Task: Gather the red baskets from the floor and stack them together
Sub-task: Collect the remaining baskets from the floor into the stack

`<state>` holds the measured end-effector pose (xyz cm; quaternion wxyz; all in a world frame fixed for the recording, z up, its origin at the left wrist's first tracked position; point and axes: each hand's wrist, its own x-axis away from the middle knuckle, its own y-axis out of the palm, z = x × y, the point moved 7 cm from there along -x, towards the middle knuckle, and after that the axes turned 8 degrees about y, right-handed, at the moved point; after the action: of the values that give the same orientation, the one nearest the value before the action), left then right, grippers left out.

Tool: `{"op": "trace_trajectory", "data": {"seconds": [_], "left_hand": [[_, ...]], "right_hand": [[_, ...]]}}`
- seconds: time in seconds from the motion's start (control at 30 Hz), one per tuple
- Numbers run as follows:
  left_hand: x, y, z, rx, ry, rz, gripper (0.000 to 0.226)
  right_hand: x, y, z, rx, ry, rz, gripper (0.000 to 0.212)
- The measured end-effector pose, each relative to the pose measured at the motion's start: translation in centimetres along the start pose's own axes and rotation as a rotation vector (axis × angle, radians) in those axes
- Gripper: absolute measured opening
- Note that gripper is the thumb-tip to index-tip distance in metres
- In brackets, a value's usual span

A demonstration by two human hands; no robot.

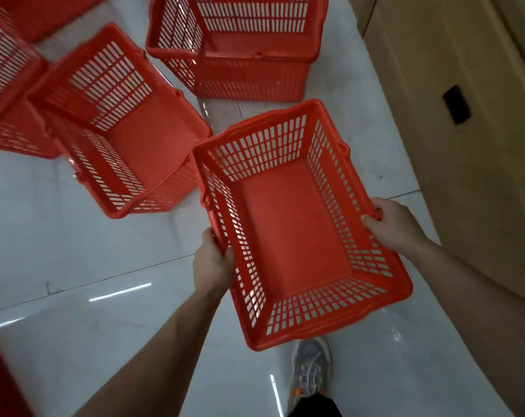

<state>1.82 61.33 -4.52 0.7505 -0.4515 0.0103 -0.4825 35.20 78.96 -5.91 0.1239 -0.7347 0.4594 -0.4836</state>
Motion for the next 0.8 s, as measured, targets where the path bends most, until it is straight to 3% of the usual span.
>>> {"op": "trace_trajectory", "data": {"seconds": [0.23,0.43,0.6,0.8], "left_hand": [[3.8,-9.5,2.1,0.097,0.128,0.027,0.042],[8.8,-21.4,-0.6,0.188,0.183,0.125,0.041],[13.7,-34.5,-7.3,0.217,0.205,0.232,0.045],[20.4,-52.1,-20.4,0.235,0.167,0.367,0.046]], "right_hand": [[8.2,-5.0,-8.4,0.014,-0.096,0.035,0.018],[18.7,-5.5,-19.7,0.017,-0.172,0.137,0.022],[28.2,-0.4,-30.3,0.049,-0.236,0.136,0.016],[38.7,13.4,-44.7,0.056,-0.384,0.095,0.011]]}}
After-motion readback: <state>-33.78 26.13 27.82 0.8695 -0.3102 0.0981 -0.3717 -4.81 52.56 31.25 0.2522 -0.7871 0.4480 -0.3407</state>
